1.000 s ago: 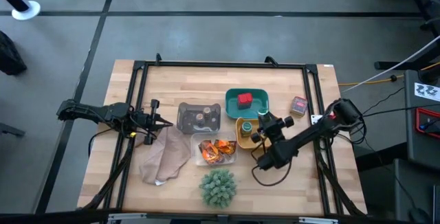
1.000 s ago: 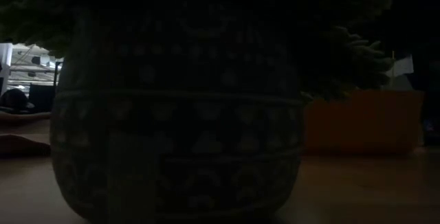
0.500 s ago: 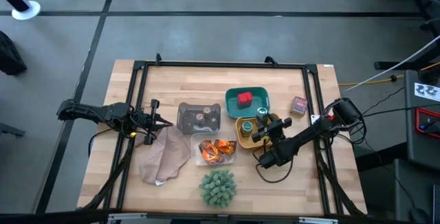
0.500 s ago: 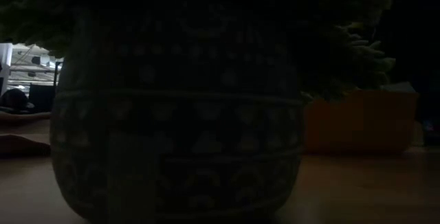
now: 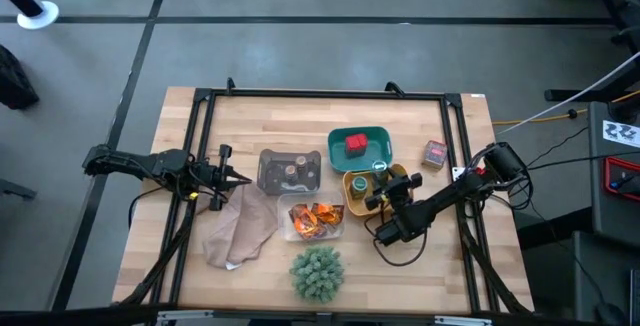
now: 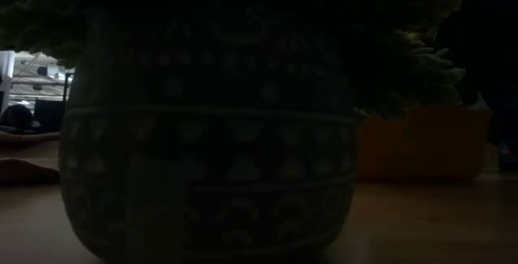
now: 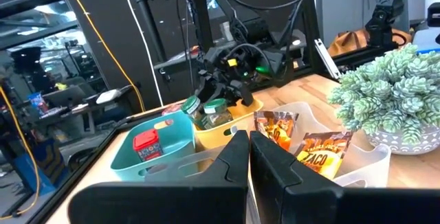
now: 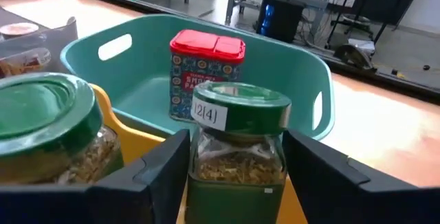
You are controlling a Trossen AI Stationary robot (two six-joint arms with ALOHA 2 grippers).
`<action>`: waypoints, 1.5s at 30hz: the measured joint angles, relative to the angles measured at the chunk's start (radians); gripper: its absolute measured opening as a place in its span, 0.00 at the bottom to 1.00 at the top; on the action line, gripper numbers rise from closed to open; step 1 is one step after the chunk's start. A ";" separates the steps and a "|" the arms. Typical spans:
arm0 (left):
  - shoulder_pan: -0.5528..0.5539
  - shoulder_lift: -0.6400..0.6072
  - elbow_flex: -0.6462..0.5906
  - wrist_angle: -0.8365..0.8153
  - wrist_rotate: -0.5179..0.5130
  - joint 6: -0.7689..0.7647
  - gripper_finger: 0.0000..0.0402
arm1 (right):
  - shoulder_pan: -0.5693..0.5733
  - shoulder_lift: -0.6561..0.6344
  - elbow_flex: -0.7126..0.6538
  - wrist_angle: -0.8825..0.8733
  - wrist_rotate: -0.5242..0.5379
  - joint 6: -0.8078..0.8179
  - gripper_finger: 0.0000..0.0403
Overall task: Sort spices by type
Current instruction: Put the green seasoning bottle into the yellow bin
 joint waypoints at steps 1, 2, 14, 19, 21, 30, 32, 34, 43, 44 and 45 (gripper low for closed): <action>0.000 0.000 0.000 0.000 0.000 -0.001 0.00 | 0.000 0.000 0.000 0.001 -0.009 -0.001 0.58; 0.000 0.000 0.000 0.000 0.000 -0.003 0.00 | 0.000 0.000 0.000 0.001 -0.024 -0.003 0.58; 0.000 0.000 0.000 0.000 0.000 -0.001 0.00 | 0.000 0.000 0.058 -0.093 -0.114 -0.056 0.58; 0.000 0.000 0.000 0.000 0.000 -0.009 0.00 | 0.001 0.000 0.132 -0.199 -0.216 -0.056 0.58; 0.000 0.000 0.000 0.000 0.000 -0.001 0.00 | 0.003 0.000 0.150 -0.222 -0.248 -0.056 0.58; 0.000 0.000 0.000 0.000 0.000 -0.001 0.00 | 0.021 0.000 0.161 -0.238 -0.263 -0.054 0.58; 0.000 0.000 0.000 0.000 0.000 -0.007 0.00 | 0.025 0.000 0.177 -0.245 -0.270 -0.053 0.58; 0.000 0.000 0.000 0.000 0.000 -0.008 0.00 | 0.029 0.000 0.196 -0.259 -0.291 -0.052 0.58; 0.000 0.000 0.000 0.000 0.000 -0.003 0.00 | 0.034 0.000 0.266 -0.322 -0.434 -0.053 0.58; 0.000 0.000 0.000 0.000 0.000 -0.001 0.00 | 0.034 0.000 0.269 -0.324 -0.439 -0.053 0.58; 0.000 0.000 0.000 0.000 0.000 -0.001 0.00 | 0.034 0.000 0.272 -0.327 -0.441 -0.053 0.58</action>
